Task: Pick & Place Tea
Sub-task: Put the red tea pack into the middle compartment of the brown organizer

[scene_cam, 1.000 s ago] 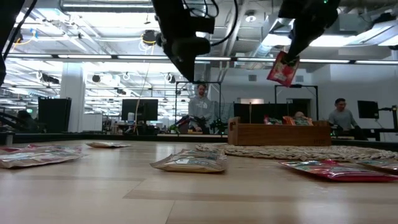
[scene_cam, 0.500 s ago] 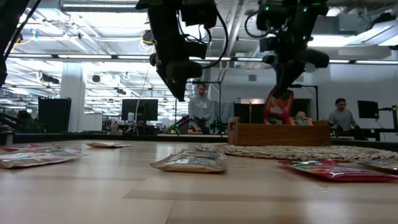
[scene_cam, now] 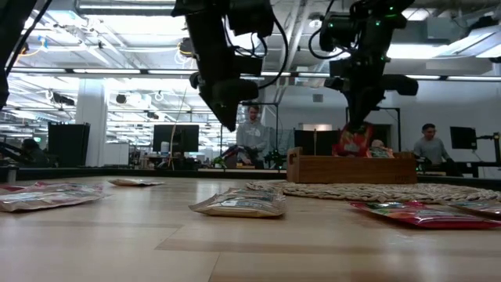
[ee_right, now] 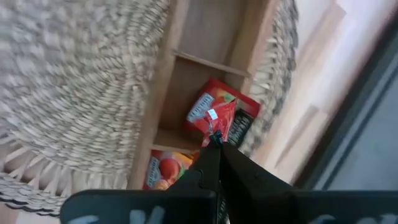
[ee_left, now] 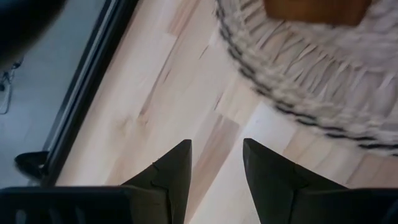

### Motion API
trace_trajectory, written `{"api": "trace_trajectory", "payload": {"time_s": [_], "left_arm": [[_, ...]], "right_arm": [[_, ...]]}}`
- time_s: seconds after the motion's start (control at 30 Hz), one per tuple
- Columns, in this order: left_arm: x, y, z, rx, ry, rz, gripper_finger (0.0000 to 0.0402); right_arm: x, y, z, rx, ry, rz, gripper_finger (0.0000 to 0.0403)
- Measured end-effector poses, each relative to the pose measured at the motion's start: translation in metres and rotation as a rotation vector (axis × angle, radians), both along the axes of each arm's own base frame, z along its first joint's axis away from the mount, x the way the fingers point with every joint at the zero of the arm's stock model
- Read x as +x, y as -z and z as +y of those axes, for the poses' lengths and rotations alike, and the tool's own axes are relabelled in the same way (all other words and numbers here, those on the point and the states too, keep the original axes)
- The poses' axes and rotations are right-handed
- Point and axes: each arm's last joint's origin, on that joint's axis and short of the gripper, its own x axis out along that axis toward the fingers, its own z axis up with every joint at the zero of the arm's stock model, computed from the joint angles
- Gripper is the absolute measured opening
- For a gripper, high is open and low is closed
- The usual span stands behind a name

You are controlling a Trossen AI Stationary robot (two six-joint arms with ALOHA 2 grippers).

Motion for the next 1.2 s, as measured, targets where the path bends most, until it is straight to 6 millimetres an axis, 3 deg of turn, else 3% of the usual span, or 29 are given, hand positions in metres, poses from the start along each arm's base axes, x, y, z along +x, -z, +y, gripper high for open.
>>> {"api": "trace_trajectory", "payload": {"time_s": [0.27, 0.67, 1.2], "left_arm": [[0.006, -0.002, -0.003, -0.017, 0.016, -0.06, 0.0138], [0.007, -0.002, -0.006, -0.037, 0.032, -0.078, 0.0138], [0.011, -0.003, -0.008, -0.04, 0.045, -0.116, 0.0138]], "right_arm": [[0.004, 0.007, -0.004, 0.046, -0.049, 0.007, 0.0], [0.015, 0.037, -0.011, 0.083, -0.096, 0.134, 0.0], [0.014, 0.032, -0.019, 0.032, -0.13, 0.157, 0.0]]}}
